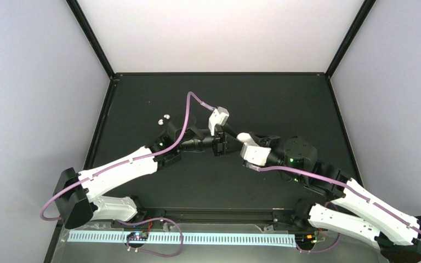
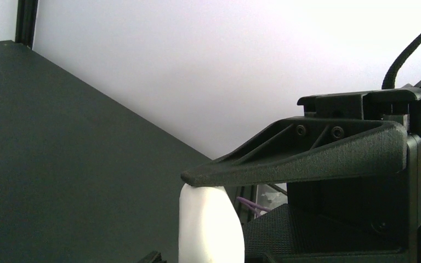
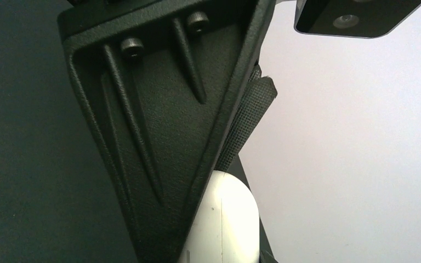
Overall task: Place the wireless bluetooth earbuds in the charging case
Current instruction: Pick up the charging case at the center of the board.
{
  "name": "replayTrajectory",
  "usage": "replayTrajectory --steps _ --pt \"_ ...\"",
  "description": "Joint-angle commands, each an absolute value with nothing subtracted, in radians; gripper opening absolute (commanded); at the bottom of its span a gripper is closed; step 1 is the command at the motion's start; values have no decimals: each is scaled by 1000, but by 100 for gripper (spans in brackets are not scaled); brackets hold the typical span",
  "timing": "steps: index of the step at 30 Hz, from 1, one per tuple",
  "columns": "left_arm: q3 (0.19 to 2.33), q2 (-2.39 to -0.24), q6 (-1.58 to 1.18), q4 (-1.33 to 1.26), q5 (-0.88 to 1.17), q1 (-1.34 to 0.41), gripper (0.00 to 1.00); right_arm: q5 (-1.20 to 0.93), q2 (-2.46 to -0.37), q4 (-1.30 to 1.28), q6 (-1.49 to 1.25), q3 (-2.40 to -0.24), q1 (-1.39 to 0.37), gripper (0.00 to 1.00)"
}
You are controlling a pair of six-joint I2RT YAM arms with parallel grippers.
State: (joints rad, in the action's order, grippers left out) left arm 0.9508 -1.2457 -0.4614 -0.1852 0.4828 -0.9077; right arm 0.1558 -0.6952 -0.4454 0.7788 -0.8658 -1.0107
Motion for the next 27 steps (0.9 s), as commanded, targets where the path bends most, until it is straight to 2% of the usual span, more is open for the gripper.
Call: replayTrajectory --steps 1,17,20,27 --pt "936 -1261 -489 -254 514 -904 44 150 -700 -399 761 -892 -1022 25" --pt "898 -1255 -528 -348 501 -904 32 137 -712 -391 748 -899 -1035 25" --pt "896 -1252 -523 -353 498 -903 25 131 -713 -392 746 -902 -1037 25" --pt "890 -1247 -521 -359 499 -904 17 125 -714 -397 748 -904 -1039 25"
